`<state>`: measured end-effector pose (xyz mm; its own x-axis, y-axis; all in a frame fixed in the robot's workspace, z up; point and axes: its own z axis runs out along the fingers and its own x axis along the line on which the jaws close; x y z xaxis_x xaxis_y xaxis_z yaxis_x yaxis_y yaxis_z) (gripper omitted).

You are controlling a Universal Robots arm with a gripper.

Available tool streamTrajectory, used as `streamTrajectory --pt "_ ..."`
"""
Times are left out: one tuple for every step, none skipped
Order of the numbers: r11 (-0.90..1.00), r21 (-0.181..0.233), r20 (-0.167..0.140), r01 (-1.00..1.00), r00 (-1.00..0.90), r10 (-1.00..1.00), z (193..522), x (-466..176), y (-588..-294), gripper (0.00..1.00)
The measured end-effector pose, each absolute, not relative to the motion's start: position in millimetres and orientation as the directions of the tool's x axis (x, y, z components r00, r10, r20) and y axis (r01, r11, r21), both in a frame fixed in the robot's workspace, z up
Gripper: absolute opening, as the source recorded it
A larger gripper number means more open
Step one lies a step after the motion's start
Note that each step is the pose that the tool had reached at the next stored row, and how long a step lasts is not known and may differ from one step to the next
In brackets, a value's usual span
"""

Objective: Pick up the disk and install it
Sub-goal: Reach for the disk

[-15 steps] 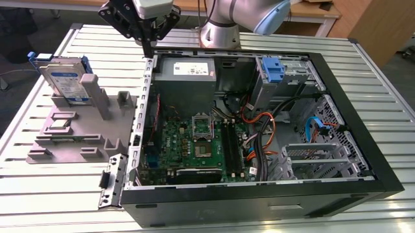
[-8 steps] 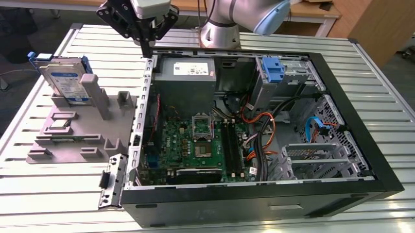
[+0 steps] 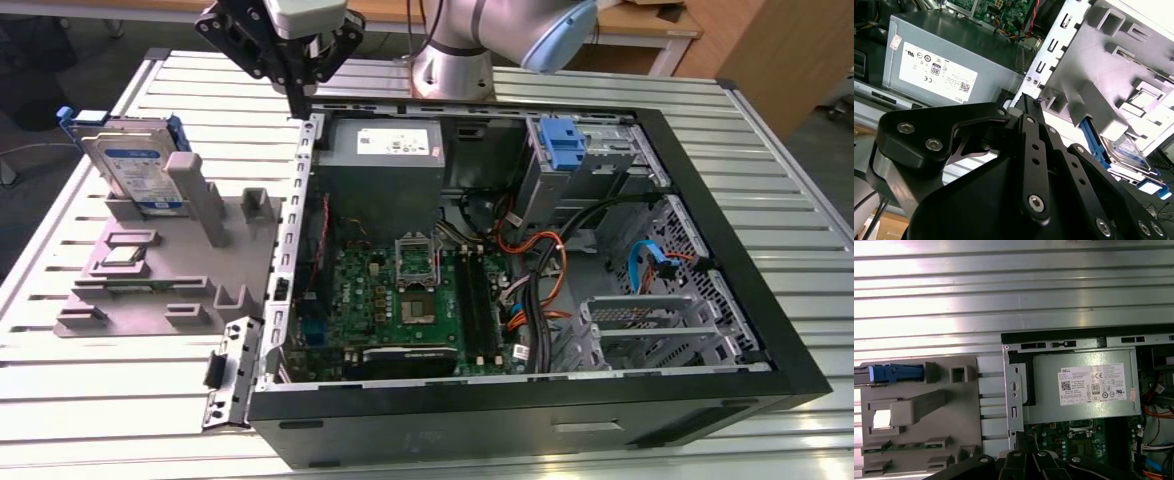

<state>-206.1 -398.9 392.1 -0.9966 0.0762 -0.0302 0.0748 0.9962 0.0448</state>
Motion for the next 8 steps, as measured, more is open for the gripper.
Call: streamTrajectory --pt "0.996 0.045 -0.030 0.075 -0.997 0.076 392.0 -206.2 -398.9 0.10" --pt "0.996 0.045 -0.030 0.075 -0.997 0.076 392.1 -206.2 -398.9 0.10" --pt "0.996 0.045 -0.030 0.075 -0.997 0.076 392.0 -206.2 -398.9 0.10" --pt "0.996 0.045 -0.030 0.075 -0.997 0.076 392.0 -206.2 -398.9 0.10" --pt "0.996 0.045 -0.030 0.075 -0.997 0.076 392.0 -206.3 -398.9 0.10" --pt "0.996 0.045 -0.030 0.075 -0.997 0.076 392.0 -206.3 -398.9 0.10" --pt "0.996 0.045 -0.030 0.075 -0.997 0.076 392.0 -206.4 -398.9 0.10" --pt "0.996 0.045 -0.030 0.075 -0.997 0.076 392.0 -206.7 -398.9 0.10"
